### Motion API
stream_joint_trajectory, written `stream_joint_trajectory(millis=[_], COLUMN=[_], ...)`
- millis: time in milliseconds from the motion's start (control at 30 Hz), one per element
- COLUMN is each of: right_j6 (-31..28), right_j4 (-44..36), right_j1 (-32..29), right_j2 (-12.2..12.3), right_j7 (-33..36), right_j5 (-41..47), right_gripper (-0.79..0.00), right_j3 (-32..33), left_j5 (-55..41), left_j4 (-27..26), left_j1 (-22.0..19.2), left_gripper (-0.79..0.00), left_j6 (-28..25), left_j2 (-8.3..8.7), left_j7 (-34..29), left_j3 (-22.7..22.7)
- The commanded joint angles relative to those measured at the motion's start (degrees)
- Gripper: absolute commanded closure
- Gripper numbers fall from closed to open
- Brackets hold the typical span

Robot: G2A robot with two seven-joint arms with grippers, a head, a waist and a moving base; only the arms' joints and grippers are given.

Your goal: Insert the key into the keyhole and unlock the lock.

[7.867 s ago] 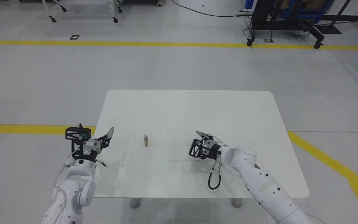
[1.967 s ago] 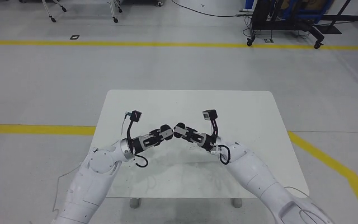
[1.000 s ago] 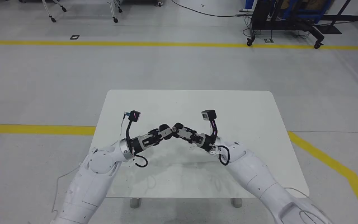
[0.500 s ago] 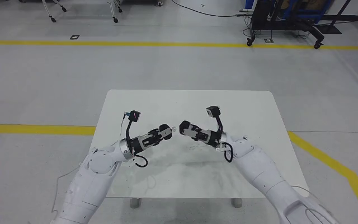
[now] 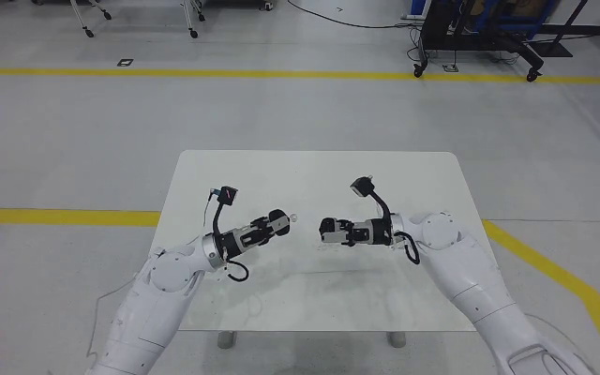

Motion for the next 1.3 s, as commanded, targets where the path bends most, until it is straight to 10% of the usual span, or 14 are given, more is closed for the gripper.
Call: stream_joint_trajectory(millis=[0, 200, 1267], right_j6=[0.4, 0.8, -2.4], right_j4=[-0.4, -0.1, 7.7], right_j1=[0.2, 1.4, 7.6], right_j2=[0.1, 0.0, -1.5], right_j7=[0.4, 0.8, -2.4], right_j5=[-0.4, -0.7, 2.0], right_gripper=[-0.785, -0.785, -0.262], right_j3=[-0.6, -3.8, -11.3], left_j5=[2.6, 7.4, 5.4], left_j4=[-0.5, -1.5, 0.5], left_j1=[0.1, -0.3, -2.4], left_gripper=[0.000, 0.000, 0.000], left_j6=[0.4, 0.9, 0.6], left_j2=[0.14, 0.44, 1.48], left_j7=[-0.5, -2.3, -4.2], left_j3=[0.3, 1.6, 3.9])
